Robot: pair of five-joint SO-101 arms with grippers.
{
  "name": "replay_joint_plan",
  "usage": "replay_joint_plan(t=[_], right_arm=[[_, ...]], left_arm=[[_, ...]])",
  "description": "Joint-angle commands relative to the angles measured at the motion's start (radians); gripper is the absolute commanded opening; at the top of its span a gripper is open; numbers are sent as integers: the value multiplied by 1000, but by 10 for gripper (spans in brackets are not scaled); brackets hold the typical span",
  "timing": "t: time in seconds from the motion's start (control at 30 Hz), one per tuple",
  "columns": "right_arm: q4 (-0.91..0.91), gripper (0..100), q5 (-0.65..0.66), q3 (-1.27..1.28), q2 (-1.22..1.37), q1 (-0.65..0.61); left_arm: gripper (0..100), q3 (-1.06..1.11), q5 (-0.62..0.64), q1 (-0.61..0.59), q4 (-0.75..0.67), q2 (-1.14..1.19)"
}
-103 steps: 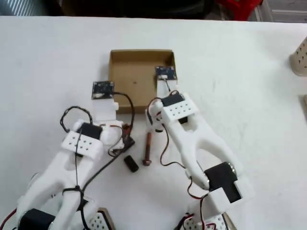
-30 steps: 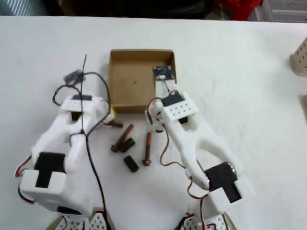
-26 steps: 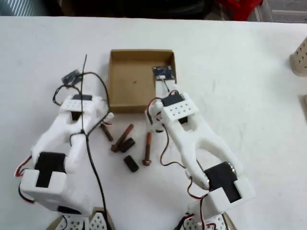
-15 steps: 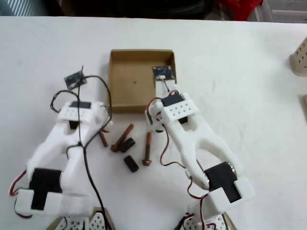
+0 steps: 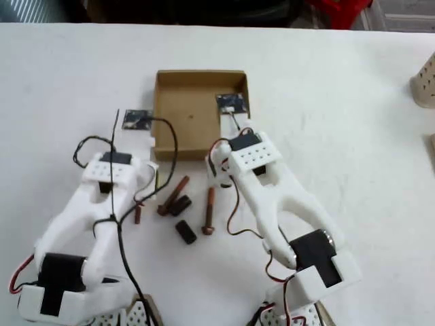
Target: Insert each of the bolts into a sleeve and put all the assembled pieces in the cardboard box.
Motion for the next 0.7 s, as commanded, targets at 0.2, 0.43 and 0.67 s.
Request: replay_joint_plan(t=[0.2, 0.43, 0.67], right_arm=[[-5, 17, 6, -5, -53, 16], [-4, 17, 6, -5, -61, 56], [-4, 17, 6, -5, -59, 54]], left_arm=[[203, -149, -3, -59, 12, 91], [213, -319, 37, -77, 152, 252], [153, -322, 34, -77, 150, 266]])
